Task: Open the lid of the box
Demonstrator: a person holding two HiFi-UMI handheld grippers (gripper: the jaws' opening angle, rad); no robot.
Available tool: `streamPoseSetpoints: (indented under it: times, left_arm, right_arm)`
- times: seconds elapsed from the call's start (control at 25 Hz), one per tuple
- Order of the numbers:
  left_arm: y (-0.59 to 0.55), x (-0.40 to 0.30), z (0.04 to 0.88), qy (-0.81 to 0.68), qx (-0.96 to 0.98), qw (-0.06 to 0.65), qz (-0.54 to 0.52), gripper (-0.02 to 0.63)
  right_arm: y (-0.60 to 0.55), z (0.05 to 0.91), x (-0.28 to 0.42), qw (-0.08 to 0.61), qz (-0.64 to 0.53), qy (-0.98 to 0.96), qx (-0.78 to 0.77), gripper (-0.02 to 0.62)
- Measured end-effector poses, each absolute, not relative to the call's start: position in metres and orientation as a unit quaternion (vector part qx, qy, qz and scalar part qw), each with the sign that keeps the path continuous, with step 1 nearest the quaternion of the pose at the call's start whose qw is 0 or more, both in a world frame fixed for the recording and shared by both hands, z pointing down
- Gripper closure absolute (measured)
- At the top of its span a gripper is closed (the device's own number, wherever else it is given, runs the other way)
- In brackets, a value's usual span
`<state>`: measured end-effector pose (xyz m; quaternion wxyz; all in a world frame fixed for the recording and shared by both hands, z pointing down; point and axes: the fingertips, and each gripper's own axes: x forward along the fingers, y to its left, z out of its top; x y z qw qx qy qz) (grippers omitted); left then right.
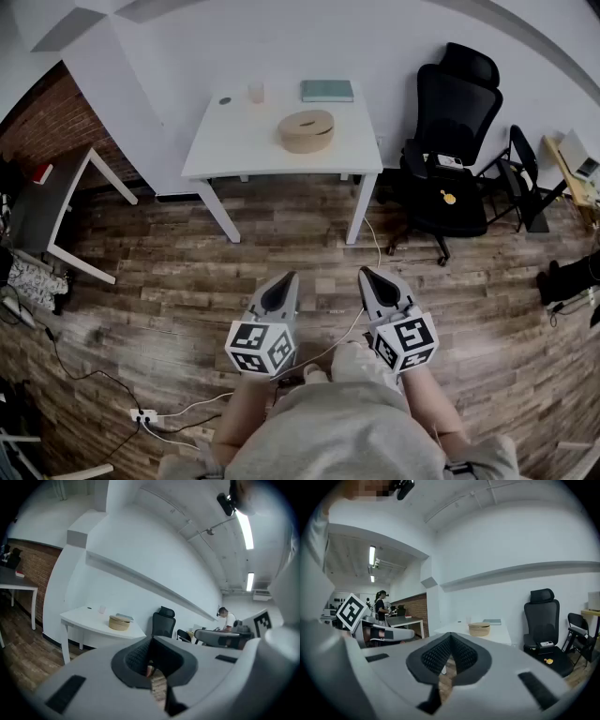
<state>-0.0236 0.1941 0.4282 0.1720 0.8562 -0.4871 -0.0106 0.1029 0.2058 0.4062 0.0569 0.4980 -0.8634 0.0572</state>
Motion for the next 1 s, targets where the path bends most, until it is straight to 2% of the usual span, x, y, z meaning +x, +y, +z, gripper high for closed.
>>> streamPoseSetpoints:
  times: [0.6,1.0]
  left_arm:
    - [0.259,-0.035,0.423,-0.523,0.836,0.166,-0.027,0.598]
    - [0.252,-0.024,0.427,-0.519,0.838,0.169,-0.026,0.598]
  right_arm:
    - [0.268,0.397,0.102,0.054,0.044,-0.879,0.471,0.596]
    - [0.263,0.405,0.113,0.048,0.056,-0.880,0.469,0.595]
